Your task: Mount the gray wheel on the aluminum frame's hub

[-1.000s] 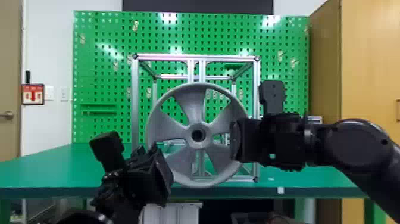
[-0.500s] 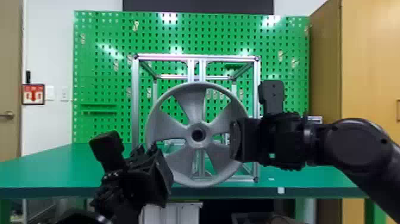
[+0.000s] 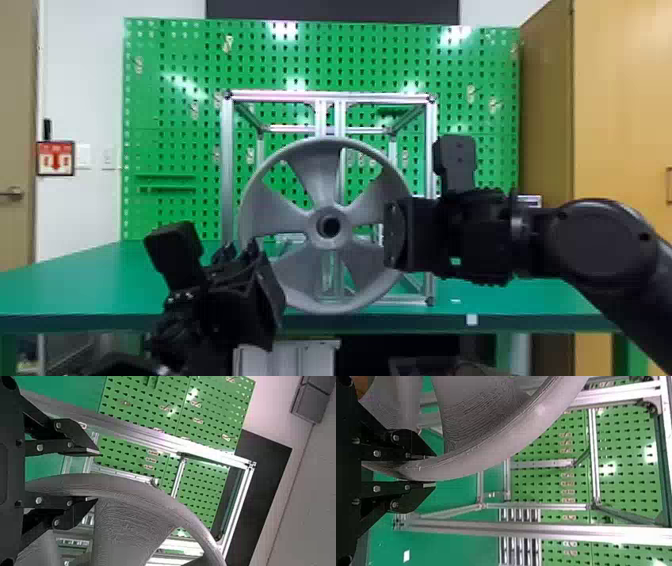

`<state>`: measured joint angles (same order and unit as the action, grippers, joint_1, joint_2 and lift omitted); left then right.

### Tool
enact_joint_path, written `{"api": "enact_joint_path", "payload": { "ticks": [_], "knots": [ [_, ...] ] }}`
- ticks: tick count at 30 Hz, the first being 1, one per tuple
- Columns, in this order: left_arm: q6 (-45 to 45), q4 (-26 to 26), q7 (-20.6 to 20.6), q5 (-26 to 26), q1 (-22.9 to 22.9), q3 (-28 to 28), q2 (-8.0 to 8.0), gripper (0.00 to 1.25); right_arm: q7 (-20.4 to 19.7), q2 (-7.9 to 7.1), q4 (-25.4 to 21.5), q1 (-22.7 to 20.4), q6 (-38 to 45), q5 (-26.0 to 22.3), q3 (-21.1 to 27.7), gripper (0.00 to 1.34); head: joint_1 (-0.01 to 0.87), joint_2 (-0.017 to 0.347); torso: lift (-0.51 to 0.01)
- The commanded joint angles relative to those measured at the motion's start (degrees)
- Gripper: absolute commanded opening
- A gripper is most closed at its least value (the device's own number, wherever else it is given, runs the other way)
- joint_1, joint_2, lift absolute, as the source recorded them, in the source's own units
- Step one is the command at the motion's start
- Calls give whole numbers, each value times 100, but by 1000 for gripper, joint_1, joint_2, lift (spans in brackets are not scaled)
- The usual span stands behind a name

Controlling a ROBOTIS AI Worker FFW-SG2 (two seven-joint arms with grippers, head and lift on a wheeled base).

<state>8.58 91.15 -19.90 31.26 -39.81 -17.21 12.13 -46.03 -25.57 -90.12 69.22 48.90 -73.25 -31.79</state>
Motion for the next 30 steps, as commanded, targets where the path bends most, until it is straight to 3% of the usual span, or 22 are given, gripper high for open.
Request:
{"api": "enact_joint_path", "payload": {
  "ticks": [1,30],
  "knots": [
    [12,-1,-462,-14,-27,34,0,408,-354,17,29,13,-3,30,15,288,-5,6,-499],
    [153,-203,-462,38,-141,-10,-8,411,-336,26,161,66,102,82,50,290,-5,6,-499]
  ]
}}
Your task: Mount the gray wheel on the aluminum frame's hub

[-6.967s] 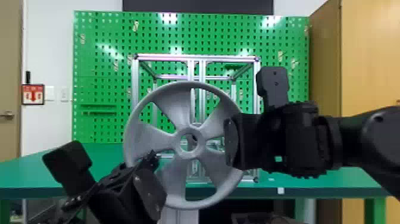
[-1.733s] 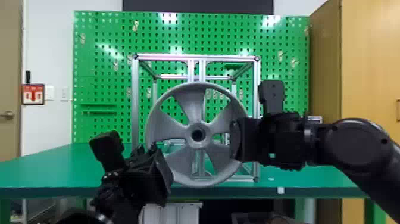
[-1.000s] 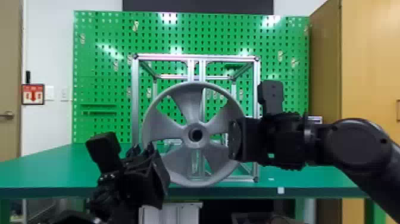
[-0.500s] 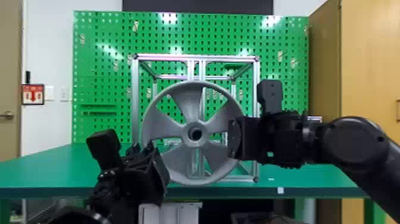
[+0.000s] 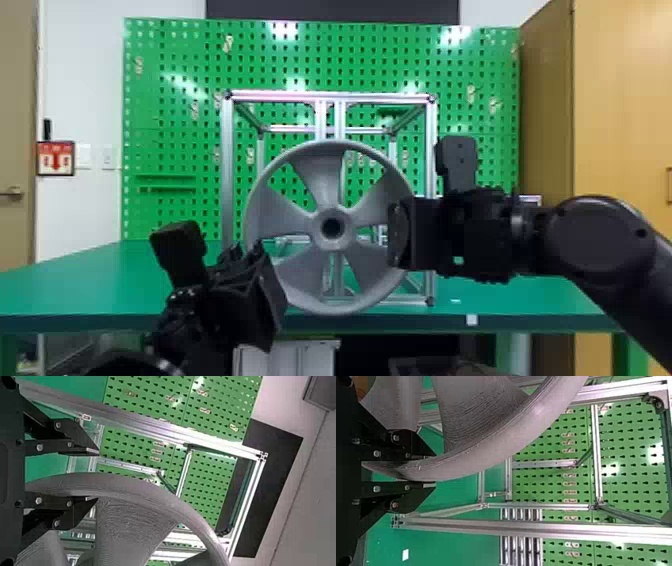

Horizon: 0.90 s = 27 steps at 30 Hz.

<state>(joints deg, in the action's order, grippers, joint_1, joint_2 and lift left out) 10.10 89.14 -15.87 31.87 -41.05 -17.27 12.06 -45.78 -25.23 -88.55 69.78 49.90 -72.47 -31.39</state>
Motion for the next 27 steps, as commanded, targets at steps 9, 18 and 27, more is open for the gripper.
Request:
{"api": "enact_joint_path", "payload": {
  "ticks": [9,18,27],
  "knots": [
    [0,-2,-891,-76,-17,13,-2,411,-361,0,40,10,11,5,1,288,-5,6,-499],
    [9,16,-979,-155,44,13,-2,411,-361,0,57,1,11,5,10,290,-5,6,-499],
    [18,69,-1006,-243,62,74,-2,411,-361,0,75,-8,11,5,27,290,-5,6,-499]
  ]
}}
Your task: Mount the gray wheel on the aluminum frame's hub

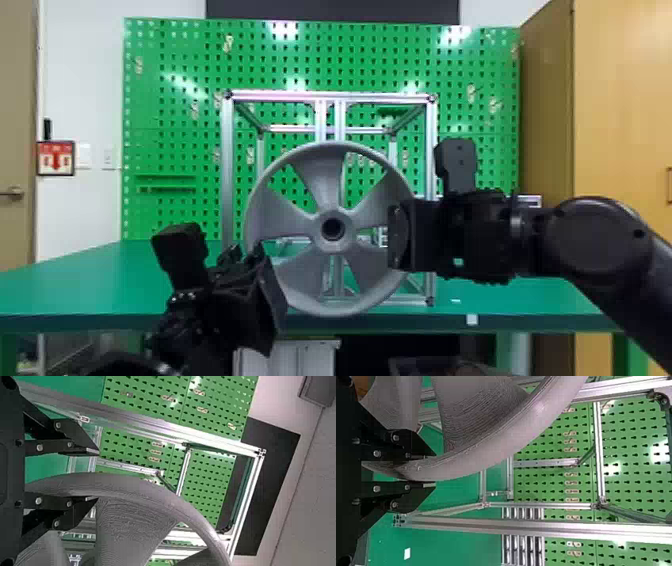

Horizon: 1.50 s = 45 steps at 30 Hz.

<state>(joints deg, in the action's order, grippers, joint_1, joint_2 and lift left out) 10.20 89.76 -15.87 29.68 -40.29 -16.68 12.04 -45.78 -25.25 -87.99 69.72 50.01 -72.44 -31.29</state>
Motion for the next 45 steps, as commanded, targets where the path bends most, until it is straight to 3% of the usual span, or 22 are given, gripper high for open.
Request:
{"api": "enact_joint_path", "payload": {
  "ticks": [1,20,45],
  "knots": [
    [17,7,-1006,-24,-22,15,0,411,-362,3,19,-2,0,2,18,290,-5,6,-499],
    [395,-72,-1111,-103,-181,156,0,413,-283,134,379,147,8,46,26,290,-5,6,-499],
    [562,-644,-1129,-226,-638,138,-8,425,-37,512,1082,402,79,450,44,290,-5,6,-499]
  ]
}}
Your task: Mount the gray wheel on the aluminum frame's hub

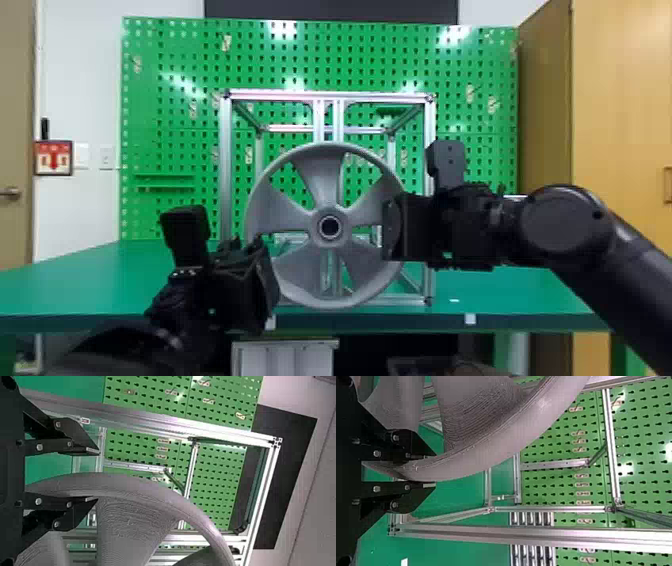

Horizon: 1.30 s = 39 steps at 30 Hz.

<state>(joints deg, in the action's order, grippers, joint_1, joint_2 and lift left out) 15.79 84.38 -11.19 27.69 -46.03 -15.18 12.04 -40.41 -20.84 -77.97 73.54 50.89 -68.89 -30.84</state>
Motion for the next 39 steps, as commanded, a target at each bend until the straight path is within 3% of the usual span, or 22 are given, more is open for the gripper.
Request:
{"api": "enact_joint_path", "payload": {
  "ticks": [1,27,31,34,39],
  "knots": [
    [3,-132,-1597,-44,-73,-11,-17,425,-574,89,107,20,-9,112,-1,290,-5,6,-499],
    [-15,-158,-1597,-71,-38,6,-61,466,-565,150,142,11,-9,253,-54,307,-5,6,-499],
    [-15,-158,-1597,-71,-29,6,-61,483,-565,168,142,2,-53,306,-80,489,-5,6,-499],
    [-15,-158,-1606,-71,-29,6,-61,528,-565,168,142,-6,-61,323,-106,512,-5,6,-499],
    [-15,-141,-1606,-36,-12,6,-61,700,-565,177,142,-15,-114,341,-106,769,-5,6,-499]
  ]
}}
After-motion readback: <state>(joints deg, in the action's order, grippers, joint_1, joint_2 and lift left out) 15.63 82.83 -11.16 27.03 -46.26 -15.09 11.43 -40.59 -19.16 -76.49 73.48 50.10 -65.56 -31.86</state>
